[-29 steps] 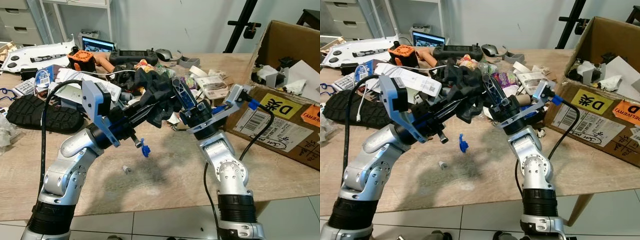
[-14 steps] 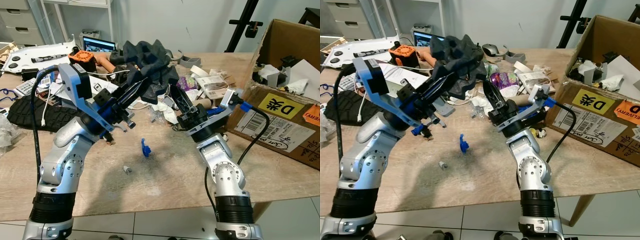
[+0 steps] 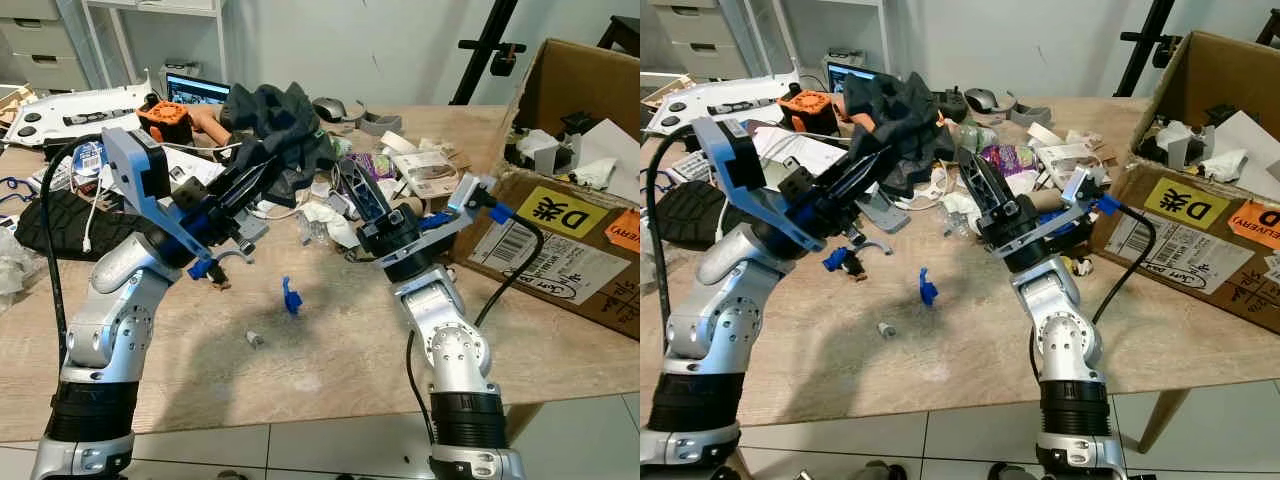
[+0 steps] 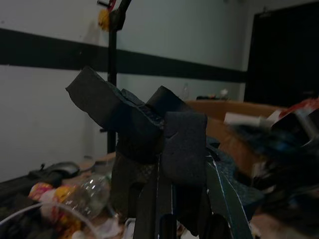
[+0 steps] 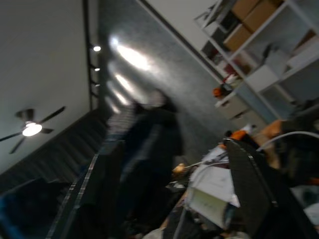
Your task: Picking trash to rubbish bin
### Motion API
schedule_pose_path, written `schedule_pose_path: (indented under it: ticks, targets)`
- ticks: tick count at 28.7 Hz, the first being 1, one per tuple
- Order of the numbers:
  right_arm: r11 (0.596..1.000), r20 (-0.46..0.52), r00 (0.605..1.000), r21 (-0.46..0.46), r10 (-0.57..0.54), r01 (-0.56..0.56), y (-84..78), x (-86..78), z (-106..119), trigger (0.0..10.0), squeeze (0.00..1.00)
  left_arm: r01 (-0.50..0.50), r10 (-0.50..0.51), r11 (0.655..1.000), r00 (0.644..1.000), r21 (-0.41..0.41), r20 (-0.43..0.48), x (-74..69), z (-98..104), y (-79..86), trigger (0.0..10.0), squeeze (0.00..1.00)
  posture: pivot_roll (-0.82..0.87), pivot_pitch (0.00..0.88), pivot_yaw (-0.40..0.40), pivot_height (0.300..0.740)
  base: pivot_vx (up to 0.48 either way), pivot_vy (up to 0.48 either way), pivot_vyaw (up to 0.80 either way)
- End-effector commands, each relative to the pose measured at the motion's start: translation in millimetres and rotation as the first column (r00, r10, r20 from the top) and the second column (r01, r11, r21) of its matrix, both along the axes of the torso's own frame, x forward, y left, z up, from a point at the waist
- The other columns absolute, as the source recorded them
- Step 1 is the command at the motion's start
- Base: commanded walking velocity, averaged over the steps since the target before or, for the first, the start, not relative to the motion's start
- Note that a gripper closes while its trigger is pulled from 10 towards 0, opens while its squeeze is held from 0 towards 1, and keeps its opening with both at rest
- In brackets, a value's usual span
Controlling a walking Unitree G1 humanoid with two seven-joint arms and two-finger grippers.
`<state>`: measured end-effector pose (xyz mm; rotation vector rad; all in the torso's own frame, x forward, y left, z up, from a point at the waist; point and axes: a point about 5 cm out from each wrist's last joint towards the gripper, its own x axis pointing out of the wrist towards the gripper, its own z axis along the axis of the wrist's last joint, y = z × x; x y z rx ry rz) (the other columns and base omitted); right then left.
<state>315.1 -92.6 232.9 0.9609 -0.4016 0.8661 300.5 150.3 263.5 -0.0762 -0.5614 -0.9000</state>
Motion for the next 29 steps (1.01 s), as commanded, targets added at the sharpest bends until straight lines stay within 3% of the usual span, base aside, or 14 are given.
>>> schedule_pose_path:
  ticks: [1, 6, 11, 12, 13, 14, 29]
  targets:
    - [0.997, 0.029, 0.997, 0.016, 0.07, -0.071, 3.5, -9.0, 2.4, 10.0, 1.0, -0.029, 0.029, 0.999, 1.0, 0.028, -0.002, 1.3, -5.0, 2.8, 0.0, 0.0, 0.06, 0.134, -0.008, 0.74, 0.0, 0.0, 0.0]
    - [0.981, 0.074, 0.979, 0.028, 0.19, -0.192, 12.2, -20.8, 7.9, 10.0, 1.0, -0.044, 0.043, 0.998, 0.999, 0.033, 0.011, 1.5, -6.6, 1.0, 0.0, 0.0, 0.06, 0.133, -0.003, 0.74, 0.0, 0.0, 0.0]
    - [0.984, 0.047, 0.984, 0.027, 0.173, -0.174, 14.8, -18.1, 5.3, 10.0, 1.0, 0.029, -0.03, 1.0, 0.999, 0.01, 0.014, -3.3, -2.0, -10.4, 0.0, 0.0, 0.06, 0.123, 0.0, 0.74, 0.0, 0.0, 0.0]
    - [0.99, 0.019, 0.99, 0.031, 0.138, -0.139, 13.5, -13.6, 2.7, 10.0, 0.68, 0.065, -0.065, 0.998, 0.998, 0.007, 0.011, -6.1, -1.8, -15.0, 0.0, 0.0, 0.07, 0.133, 0.002, 0.74, 0.0, 0.0, 0.0]
    - [0.99, 0.019, 0.99, 0.031, 0.138, -0.139, 13.5, -13.6, 2.7, 10.0, 0.68, 0.065, -0.065, 0.998, 0.998, 0.007, 0.011, -6.1, -1.8, -15.0, 0.0, 0.0, 0.07, 0.133, 0.002, 0.74, 0.0, 0.0, 0.0]
    - [0.993, 0.002, 0.993, 0.032, 0.115, -0.115, 12.8, -11.3, 0.8, 10.0, 0.0, 0.093, -0.093, 0.996, 0.996, 0.0, 0.007, -8.9, -1.6, -18.1, 0.0, 0.0, 0.06, 0.112, 0.009, 0.74, 0.0, 0.0, 0.0]
    - [0.999, -0.05, 0.998, 0.043, 0.025, -0.023, 4.2, -2.1, -3.4, 10.0, 0.0, 0.208, -0.208, 0.978, 0.978, -0.031, -0.012, -20.4, -0.1, -30.9, 0.0, 0.0, 0.06, 0.092, 0.01, 0.74, 0.0, 0.0, 0.0]
